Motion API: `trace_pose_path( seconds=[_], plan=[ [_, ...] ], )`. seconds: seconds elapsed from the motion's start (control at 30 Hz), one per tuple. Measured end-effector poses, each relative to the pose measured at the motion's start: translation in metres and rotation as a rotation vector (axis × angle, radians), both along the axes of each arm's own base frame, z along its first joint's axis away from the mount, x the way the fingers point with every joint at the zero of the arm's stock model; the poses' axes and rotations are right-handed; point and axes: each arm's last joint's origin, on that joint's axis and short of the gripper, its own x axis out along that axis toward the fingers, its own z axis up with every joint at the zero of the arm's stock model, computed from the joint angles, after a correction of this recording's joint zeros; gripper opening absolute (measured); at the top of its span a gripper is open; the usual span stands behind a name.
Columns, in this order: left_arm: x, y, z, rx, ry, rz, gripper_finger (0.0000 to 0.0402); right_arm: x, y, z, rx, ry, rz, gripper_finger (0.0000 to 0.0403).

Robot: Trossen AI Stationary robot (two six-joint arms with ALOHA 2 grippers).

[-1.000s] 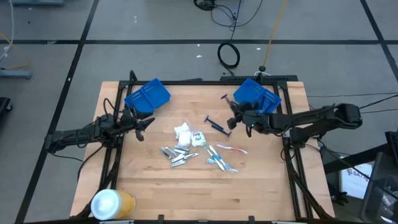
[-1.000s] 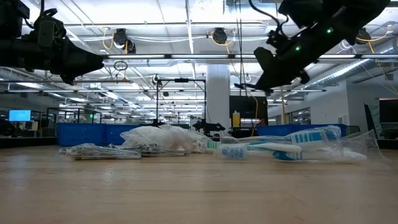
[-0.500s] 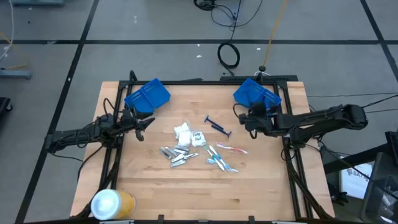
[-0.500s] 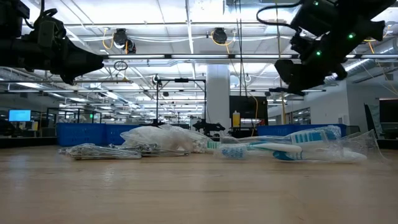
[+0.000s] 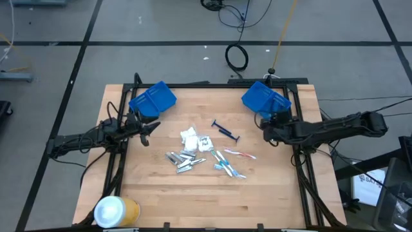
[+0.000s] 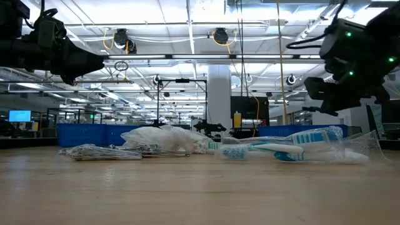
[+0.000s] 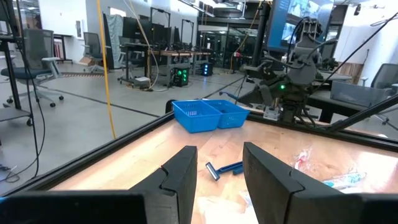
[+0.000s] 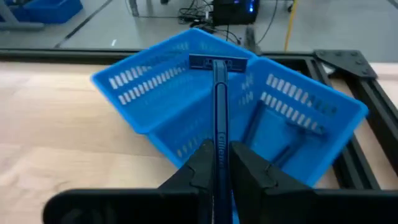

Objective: Pick & Place Travel size toiletries
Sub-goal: Put the blue razor into the right blue basket

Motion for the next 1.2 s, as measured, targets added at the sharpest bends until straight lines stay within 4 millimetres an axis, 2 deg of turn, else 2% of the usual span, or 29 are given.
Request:
trace_pose_path(
  seconds=[0.37, 0.97, 1.1, 1.2],
  plan=[
    [0.0, 0.0, 0.0, 0.0, 0.0, 0.0, 0.0127, -0.017, -0.009, -0.006, -0.05, -0.032, -0.084, 0.0034],
    [0.0, 0.0, 0.0, 0.0, 0.0, 0.0, 0.0127, -0.017, -0.017, -0.016, -0.062, -0.121, -0.144, 0.013],
    [0.0, 0.0, 0.0, 0.0, 0.0, 0.0, 0.0127, -0.003, -0.018, -0.008, -0.064, -0.164, -0.027, 0.0136],
    [0.0, 0.0, 0.0, 0.0, 0.0, 0.0, 0.0127, 0.017, -0.017, 0.01, -0.098, -0.207, 0.218, 0.0133]
  ],
)
